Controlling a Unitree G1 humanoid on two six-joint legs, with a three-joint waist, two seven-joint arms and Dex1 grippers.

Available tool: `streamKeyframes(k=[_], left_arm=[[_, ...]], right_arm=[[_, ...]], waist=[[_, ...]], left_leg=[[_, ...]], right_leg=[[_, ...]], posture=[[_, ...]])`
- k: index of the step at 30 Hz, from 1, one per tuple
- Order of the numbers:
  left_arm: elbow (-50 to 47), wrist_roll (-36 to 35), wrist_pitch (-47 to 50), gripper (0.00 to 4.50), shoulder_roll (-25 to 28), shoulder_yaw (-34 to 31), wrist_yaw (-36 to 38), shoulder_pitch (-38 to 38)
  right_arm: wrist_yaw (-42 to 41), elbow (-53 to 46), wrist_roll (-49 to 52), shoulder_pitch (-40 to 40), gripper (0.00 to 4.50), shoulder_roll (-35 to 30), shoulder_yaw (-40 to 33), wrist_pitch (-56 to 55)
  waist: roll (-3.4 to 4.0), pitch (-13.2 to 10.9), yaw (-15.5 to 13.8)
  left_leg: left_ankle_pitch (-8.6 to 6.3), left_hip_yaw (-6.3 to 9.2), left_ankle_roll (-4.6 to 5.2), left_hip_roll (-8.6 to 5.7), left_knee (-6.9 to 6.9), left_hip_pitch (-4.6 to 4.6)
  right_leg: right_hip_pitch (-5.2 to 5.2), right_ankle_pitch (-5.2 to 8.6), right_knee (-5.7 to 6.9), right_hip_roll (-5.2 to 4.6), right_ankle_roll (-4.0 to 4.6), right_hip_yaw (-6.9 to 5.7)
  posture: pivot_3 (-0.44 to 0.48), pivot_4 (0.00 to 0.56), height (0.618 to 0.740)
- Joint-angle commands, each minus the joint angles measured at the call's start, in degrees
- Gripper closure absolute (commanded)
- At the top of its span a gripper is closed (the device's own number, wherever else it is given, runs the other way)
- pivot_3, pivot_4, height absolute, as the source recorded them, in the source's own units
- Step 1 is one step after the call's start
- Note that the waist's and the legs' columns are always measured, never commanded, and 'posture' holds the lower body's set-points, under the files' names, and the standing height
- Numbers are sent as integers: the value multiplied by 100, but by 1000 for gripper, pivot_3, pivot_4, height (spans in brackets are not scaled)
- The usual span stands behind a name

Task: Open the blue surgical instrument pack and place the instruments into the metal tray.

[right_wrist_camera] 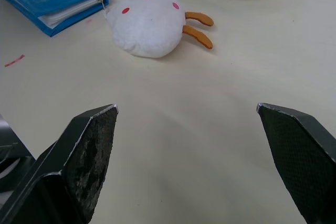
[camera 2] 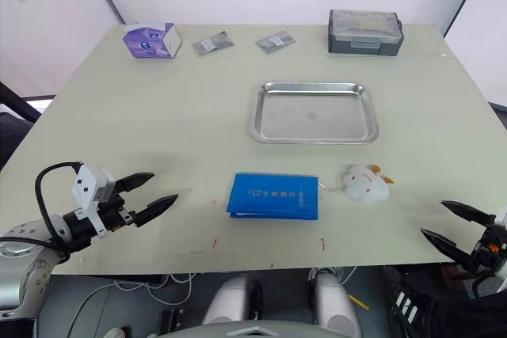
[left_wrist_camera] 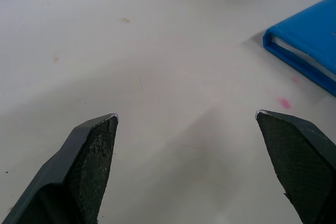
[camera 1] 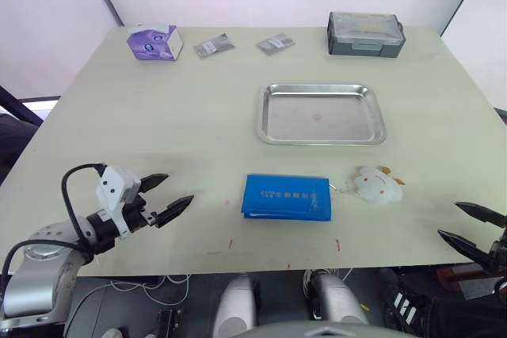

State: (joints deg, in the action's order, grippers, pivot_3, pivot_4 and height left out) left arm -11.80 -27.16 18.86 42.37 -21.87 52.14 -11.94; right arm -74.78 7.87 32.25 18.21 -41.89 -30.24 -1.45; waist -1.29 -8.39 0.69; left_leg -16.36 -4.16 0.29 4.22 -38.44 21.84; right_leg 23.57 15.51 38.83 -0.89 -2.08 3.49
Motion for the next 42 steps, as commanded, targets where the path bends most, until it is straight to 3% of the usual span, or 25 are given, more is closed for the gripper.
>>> streamKeyframes(k=[1,12,25,29,31,33,34,35,36,37,39,42], left_arm=[[-75,4,-96,0,95,4,107,65],[71,-71,-111,0,182,110,545,171],[418,103,-468,0,255,733,1161,857],[554,187,-613,1110,235,982,1322,1037],[660,291,-755,2119,200,1173,1400,1192],[811,398,-890,3309,157,1341,1459,1357],[886,476,-988,3559,148,1449,1514,1426],[950,532,-1063,4226,142,1536,1551,1485],[1000,593,-1123,4337,103,1660,1594,1570],[1047,654,-1174,4500,39,1812,1624,1677],[1122,785,-1286,4500,-55,2085,1700,1847],[1253,837,-1321,4500,-143,2261,1759,2016]], right_arm=[[-10,-5,123,0,33,47,-190,-142],[74,-521,363,106,33,83,-184,65],[1510,-2995,-37,-375,33,82,1009,1109],[1878,-3365,-262,-657,0,79,1523,1449],[2071,-3593,-372,-883,870,96,1933,1729],[2144,-3661,-641,-1096,2041,76,2326,1762],[2156,-3647,-806,-1185,2299,61,2513,1737],[2164,-3621,-917,-1255,2956,47,2641,1719],[2194,-3584,-974,-1372,3100,66,2794,1801],[2218,-3501,-1136,-1532,3797,63,3018,1873],[2236,-3348,-1421,-1797,4354,41,3393,2002],[2189,-3146,-1825,-2049,4354,-47,3774,1963]], waist=[[0,0,0],[1,0,0],[1,0,-4],[0,0,-4],[0,0,-4],[0,0,-5],[0,0,-5],[0,0,-5],[0,0,-6],[-1,0,-6],[-2,0,-6],[-3,1,-8]], left_leg=[[0,0,0,0,0,0],[0,-1,0,0,0,-1],[0,2,0,0,0,3],[0,2,0,0,-2,2],[0,1,0,0,-3,2],[0,3,0,0,-3,4],[0,4,0,0,-3,4],[0,4,0,0,-3,4],[0,4,0,0,-3,5],[0,2,0,-1,-3,6],[0,3,0,-1,-5,9],[0,4,0,-1,-13,11]], right_leg=[[0,0,0,0,0,0],[0,0,1,0,0,1],[1,0,2,2,-1,-1],[1,-1,2,1,-1,-2],[1,-1,2,1,-1,-1],[2,-1,2,2,0,-3],[2,-1,2,2,-1,-3],[2,-1,2,2,-1,-4],[3,-1,1,2,0,-4],[3,-1,0,2,-1,-3],[5,-1,0,2,-1,-4],[5,-1,2,3,-1,-4]], posture=[[0,150,731],[0,150,731],[0,150,731],[0,150,731],[0,150,731],[0,150,731],[0,150,731],[0,150,731],[0,150,731],[0,150,731],[0,150,731],[0,150,731]])
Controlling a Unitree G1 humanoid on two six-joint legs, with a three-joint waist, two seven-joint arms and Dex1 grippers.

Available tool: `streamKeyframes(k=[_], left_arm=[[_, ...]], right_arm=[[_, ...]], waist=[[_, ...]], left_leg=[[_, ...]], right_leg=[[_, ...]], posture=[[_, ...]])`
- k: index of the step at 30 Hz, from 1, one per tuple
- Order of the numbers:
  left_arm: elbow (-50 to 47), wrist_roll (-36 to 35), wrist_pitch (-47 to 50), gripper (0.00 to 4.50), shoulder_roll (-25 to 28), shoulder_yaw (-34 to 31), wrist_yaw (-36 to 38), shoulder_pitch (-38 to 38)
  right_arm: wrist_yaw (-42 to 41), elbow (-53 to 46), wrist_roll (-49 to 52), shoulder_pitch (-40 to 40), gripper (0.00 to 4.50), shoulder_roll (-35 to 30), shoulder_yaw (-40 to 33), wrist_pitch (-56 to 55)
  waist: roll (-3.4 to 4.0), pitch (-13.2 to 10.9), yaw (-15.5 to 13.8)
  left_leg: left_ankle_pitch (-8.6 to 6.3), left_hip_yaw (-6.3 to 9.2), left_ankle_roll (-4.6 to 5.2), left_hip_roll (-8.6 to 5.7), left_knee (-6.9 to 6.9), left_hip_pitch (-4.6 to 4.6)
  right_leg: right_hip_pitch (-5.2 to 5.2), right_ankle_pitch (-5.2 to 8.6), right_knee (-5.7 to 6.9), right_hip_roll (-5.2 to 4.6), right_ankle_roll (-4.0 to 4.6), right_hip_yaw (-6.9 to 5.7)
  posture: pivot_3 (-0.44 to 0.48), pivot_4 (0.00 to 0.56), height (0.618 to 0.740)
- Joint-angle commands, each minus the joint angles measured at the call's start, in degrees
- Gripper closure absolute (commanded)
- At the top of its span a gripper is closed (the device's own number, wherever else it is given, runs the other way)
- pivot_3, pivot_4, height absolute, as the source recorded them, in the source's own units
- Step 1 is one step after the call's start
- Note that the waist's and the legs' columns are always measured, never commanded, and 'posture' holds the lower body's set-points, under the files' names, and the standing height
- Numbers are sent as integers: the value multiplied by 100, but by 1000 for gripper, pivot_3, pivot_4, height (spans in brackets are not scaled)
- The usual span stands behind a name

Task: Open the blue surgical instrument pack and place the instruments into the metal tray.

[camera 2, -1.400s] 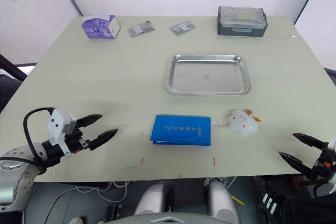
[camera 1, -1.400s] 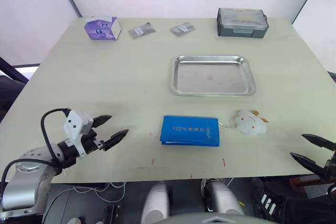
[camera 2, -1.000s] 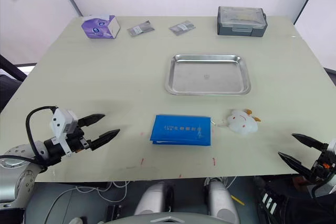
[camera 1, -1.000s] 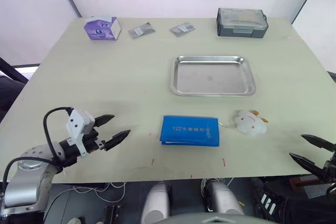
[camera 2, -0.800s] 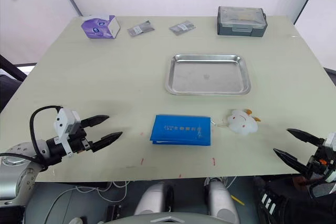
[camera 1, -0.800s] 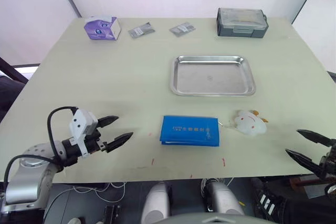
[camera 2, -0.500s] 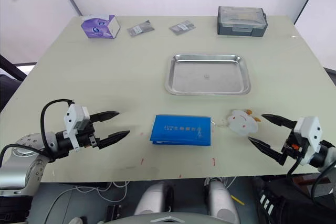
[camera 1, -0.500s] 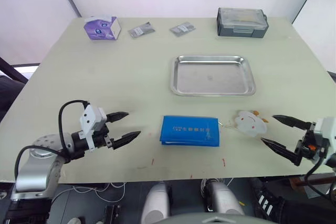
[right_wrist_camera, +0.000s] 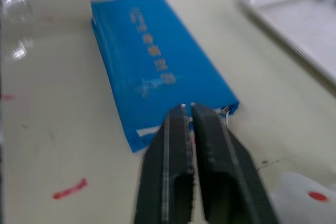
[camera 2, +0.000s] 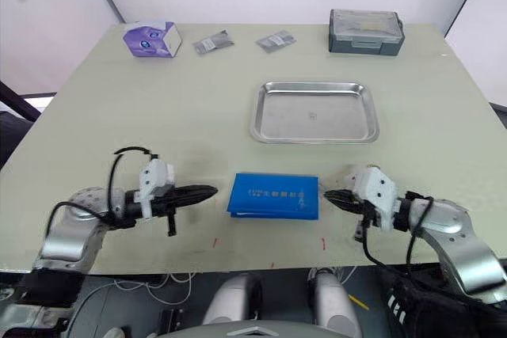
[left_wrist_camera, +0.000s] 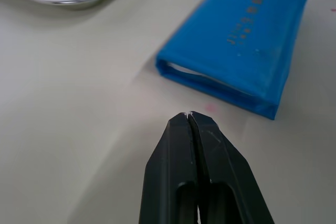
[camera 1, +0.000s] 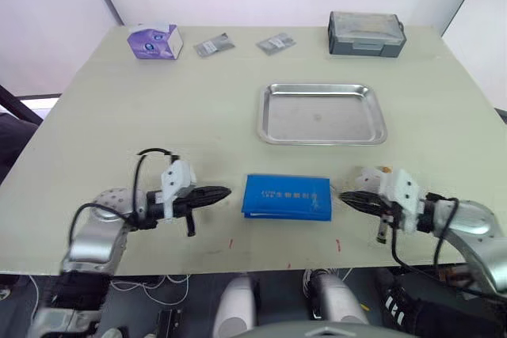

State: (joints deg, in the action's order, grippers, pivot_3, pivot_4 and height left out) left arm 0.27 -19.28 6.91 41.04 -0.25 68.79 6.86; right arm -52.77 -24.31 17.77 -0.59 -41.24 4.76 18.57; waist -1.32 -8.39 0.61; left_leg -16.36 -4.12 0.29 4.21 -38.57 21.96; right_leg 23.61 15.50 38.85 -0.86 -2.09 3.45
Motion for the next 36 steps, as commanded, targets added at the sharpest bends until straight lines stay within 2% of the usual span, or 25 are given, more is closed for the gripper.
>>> streamKeyframes(k=[1,6,12,23,28,36], left_arm=[[112,76,-157,4500,-32,152,107,192],[355,181,-247,4500,-159,383,173,392],[503,193,-256,4500,-339,530,176,532],[690,302,-252,4500,-755,730,86,760],[1122,439,-384,4500,-1046,692,-165,1099],[1303,521,-514,4500,-1077,703,-166,1187]], right_arm=[[-15,156,-476,-256,4354,-111,374,-63],[-24,474,-752,-619,4354,-5,697,-86],[24,493,-615,-842,4354,240,611,104],[38,936,-677,-1015,4354,261,408,-94],[40,1332,-814,-1111,4354,214,361,-407],[-91,1402,-853,-962,4354,-27,252,-652]], waist=[[0,-1,0],[0,-1,6],[0,-1,2],[-1,-1,-13],[0,0,-39],[0,0,-44]], left_leg=[[0,1,0,0,0,0],[0,3,0,0,0,3],[0,5,0,1,-4,3],[0,5,0,0,-9,6],[0,6,0,-1,-13,6],[0,7,0,-1,-14,7]], right_leg=[[0,0,-1,0,0,-1],[4,0,-1,3,0,-1],[3,0,3,3,0,-1],[2,-1,4,2,0,-2],[0,-1,3,1,-1,-4],[-1,-1,3,1,-2,-4]], posture=[[0,150,731],[0,150,731],[0,150,731],[0,150,731],[0,150,731],[0,150,731]])
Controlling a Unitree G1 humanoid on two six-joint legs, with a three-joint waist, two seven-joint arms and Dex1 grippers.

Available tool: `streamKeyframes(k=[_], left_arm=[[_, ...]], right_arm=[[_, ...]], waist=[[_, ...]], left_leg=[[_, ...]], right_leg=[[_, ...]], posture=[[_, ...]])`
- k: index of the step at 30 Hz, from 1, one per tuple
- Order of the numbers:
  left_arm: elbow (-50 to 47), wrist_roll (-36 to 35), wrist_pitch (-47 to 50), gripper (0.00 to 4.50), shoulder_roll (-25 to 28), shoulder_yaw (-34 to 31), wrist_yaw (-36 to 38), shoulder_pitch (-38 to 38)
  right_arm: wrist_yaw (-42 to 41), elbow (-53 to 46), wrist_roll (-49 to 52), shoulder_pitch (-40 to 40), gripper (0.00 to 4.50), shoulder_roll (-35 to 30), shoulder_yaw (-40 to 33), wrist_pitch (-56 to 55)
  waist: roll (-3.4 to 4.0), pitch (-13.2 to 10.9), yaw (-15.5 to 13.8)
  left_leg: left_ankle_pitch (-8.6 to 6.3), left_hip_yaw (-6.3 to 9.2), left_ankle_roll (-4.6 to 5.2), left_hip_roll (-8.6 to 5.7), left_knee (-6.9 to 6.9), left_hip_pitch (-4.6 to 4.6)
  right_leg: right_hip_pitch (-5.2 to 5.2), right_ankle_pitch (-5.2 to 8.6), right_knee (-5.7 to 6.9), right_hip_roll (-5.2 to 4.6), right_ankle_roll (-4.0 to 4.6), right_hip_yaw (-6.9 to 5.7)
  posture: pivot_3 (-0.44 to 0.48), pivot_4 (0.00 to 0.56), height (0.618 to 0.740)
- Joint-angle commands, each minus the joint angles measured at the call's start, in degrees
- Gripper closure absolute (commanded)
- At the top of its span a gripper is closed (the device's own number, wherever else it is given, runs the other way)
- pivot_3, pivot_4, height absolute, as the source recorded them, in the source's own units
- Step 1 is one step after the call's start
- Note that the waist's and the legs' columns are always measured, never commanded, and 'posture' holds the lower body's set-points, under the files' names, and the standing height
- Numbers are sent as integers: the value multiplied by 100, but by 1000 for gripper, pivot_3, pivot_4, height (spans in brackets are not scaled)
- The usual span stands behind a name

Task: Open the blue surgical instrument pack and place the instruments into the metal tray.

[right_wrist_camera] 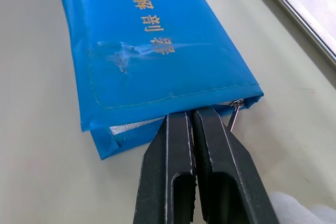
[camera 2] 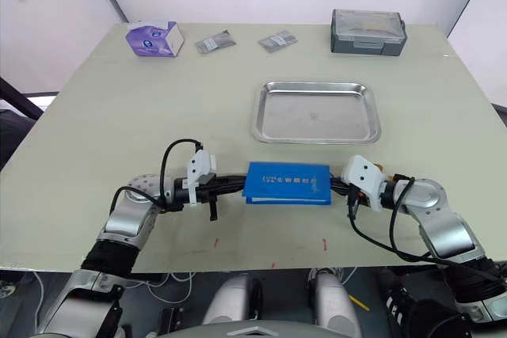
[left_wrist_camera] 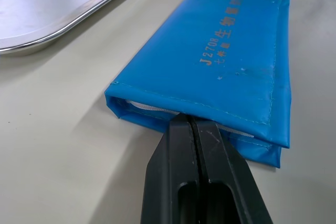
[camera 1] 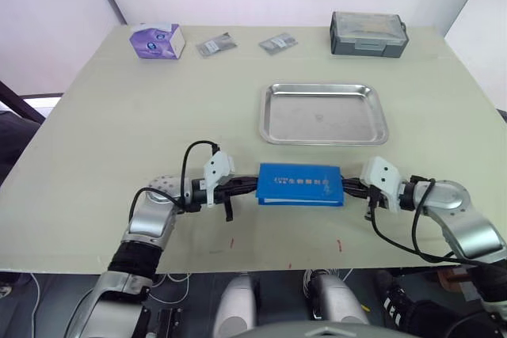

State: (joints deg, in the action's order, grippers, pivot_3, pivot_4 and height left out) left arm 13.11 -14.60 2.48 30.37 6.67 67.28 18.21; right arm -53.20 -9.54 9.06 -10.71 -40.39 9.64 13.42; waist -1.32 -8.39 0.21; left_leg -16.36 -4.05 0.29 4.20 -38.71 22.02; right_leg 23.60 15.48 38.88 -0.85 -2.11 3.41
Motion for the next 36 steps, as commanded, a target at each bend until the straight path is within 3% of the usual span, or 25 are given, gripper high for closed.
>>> streamKeyframes(k=[1,17,24,27,29,32,35,36], left_arm=[[28,60,-83,4500,-2,5,-31,51],[-207,-151,-196,4500,523,-433,42,-382],[-425,-479,-269,4500,861,-935,149,-595],[-670,-727,-71,4500,1012,-1140,235,-676],[-869,-918,114,4500,1135,-1252,320,-710],[-1024,-1038,300,3603,1252,-1354,339,-697],[-1097,-1130,407,2374,1348,-1428,391,-661],[-1118,-1151,425,1787,1371,-1449,404,-658]], right_arm=[[-59,-93,49,71,4354,-133,-265,-144],[-454,-359,559,925,4354,-505,-1247,-940],[-271,-765,894,1575,4354,-163,-1707,-1528],[-287,-931,1051,1999,3613,64,-1801,-1847],[-278,-931,1050,2248,2633,188,-1782,-2034],[-251,-839,1057,2372,1032,315,-1753,-2166],[-242,-665,1011,2337,0,428,-1718,-2395],[-275,-607,987,2329,0,439,-1697,-2482]], waist=[[0,0,-3],[0,0,44],[-2,-1,42],[-3,-2,21],[-3,-2,18],[-2,-2,28],[-2,-2,52],[-2,-2,50]], left_leg=[[0,0,0,0,0,0],[0,2,0,2,1,-3],[0,1,0,3,2,-3],[0,5,0,3,2,2],[0,2,0,3,1,3],[0,0,0,3,1,0],[0,1,0,4,2,-3],[0,2,0,5,3,-4]], right_leg=[[-1,0,-1,0,0,0],[0,0,2,3,1,1],[0,1,1,3,1,0],[0,1,-1,1,0,-6],[0,1,-1,-3,0,-7],[-1,1,0,-2,0,-4],[-1,1,1,2,1,-4],[-1,2,2,3,1,-3]], posture=[[0,150,731],[0,150,731],[0,150,731],[0,150,731],[0,150,731],[0,150,731],[0,150,731],[0,150,731]])
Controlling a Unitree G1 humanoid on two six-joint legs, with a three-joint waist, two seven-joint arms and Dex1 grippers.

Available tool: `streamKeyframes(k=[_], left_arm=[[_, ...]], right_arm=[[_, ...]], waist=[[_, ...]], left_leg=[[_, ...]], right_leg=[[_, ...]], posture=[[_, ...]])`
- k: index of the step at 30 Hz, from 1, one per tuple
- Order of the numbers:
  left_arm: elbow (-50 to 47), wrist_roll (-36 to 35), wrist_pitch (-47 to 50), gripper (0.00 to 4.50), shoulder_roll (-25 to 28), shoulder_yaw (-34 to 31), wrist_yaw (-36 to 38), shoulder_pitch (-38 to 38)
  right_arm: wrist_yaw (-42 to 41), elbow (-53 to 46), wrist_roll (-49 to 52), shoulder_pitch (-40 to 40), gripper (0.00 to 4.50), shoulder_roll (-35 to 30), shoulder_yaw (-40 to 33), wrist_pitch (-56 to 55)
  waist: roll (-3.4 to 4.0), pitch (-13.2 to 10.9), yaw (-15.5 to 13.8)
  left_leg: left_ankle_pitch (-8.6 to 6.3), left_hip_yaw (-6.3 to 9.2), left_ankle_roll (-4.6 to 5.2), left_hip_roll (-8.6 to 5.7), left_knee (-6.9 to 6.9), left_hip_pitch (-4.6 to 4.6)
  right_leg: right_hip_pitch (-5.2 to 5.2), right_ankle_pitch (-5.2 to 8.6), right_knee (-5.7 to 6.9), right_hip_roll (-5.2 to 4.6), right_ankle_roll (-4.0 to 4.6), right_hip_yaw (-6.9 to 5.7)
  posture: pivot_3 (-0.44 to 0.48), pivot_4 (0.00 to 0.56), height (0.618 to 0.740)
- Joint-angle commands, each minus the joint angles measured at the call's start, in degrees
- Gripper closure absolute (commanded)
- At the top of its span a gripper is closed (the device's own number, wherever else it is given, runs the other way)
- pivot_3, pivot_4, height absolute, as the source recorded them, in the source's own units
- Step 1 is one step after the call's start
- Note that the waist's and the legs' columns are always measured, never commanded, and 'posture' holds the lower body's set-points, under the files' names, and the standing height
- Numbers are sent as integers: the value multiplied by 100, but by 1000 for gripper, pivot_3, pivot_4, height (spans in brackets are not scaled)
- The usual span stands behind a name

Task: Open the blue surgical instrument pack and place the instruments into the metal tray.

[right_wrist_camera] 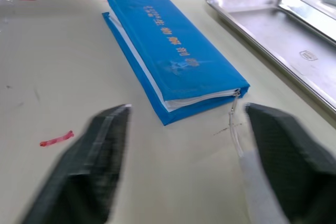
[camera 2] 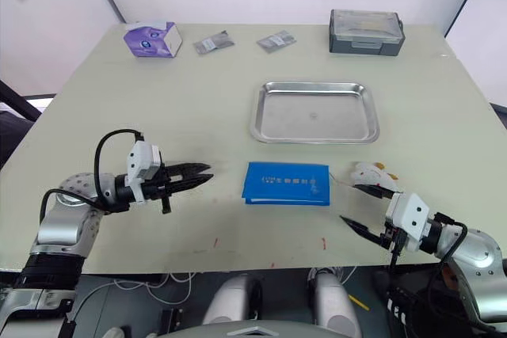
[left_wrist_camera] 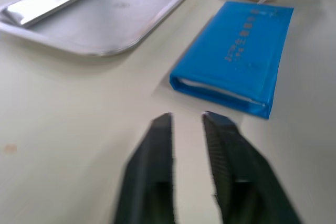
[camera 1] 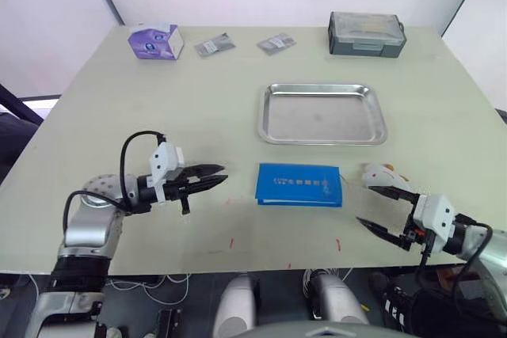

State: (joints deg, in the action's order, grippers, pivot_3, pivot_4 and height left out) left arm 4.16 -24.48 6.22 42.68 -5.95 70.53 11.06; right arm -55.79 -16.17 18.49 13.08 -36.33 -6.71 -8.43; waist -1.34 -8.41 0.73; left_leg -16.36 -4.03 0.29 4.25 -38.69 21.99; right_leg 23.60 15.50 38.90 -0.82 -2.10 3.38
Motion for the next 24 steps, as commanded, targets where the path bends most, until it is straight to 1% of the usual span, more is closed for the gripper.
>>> streamKeyframes(k=[1,2,3,4,5,8,13,15,19,24], left_arm=[[-239,-179,61,1505,157,-209,92,60],[-260,-196,69,1004,171,-224,108,57],[-301,-227,82,714,187,-240,143,48],[-347,-257,93,332,202,-252,180,38],[-386,-278,83,84,214,-254,219,40],[-573,-478,144,84,243,-269,393,32],[-980,-807,329,84,399,-111,967,-136],[-1003,-805,309,84,422,-66,1085,-125],[-1012,-759,226,84,423,88,1361,27],[-1013,-718,161,84,407,220,1509,169]], right_arm=[[-48,128,5,-62,0,35,-48,-400],[-71,206,-28,-84,0,38,-39,-497],[-89,276,-53,-109,0,35,-29,-575],[-106,348,-83,-144,0,25,-14,-659],[-118,429,-117,-199,0,18,-1,-751],[-138,740,-342,-489,0,12,58,-1195],[-188,1445,-896,-1063,0,-52,349,-2166],[-200,1628,-1019,-1208,0,-75,451,-2447],[-212,2132,-1556,-1885,0,-198,850,-3296],[-174,2600,-1799,-2466,0,-249,1234,-3818]], waist=[[0,0,-6],[0,0,-8],[0,0,-10],[0,0,-12],[0,-1,-12],[0,-1,-11],[0,-3,2],[2,-5,-4],[5,-7,-3],[5,-7,-2]], left_leg=[[0,1,0,0,1,1],[0,0,0,0,1,0],[0,-1,0,0,1,1],[0,-2,0,0,0,1],[0,-3,0,-1,0,1],[0,-3,0,-1,0,1],[0,-6,0,0,0,-1],[0,-6,0,0,0,-2],[0,-7,0,0,-1,-2],[0,-6,0,0,-1,-1]], right_leg=[[0,0,0,0,0,-1],[0,0,-1,0,0,0],[0,0,-1,-1,0,0],[0,0,-2,-1,0,0],[0,0,-2,-2,0,1],[0,0,-2,-2,0,1],[1,0,0,0,0,6],[1,0,0,0,0,6],[1,0,1,0,1,6],[2,0,0,1,1,6]], posture=[[0,150,731],[0,150,731],[0,150,731],[0,150,731],[0,150,731],[0,150,731],[0,150,731],[0,150,731],[0,150,731],[0,150,731]])
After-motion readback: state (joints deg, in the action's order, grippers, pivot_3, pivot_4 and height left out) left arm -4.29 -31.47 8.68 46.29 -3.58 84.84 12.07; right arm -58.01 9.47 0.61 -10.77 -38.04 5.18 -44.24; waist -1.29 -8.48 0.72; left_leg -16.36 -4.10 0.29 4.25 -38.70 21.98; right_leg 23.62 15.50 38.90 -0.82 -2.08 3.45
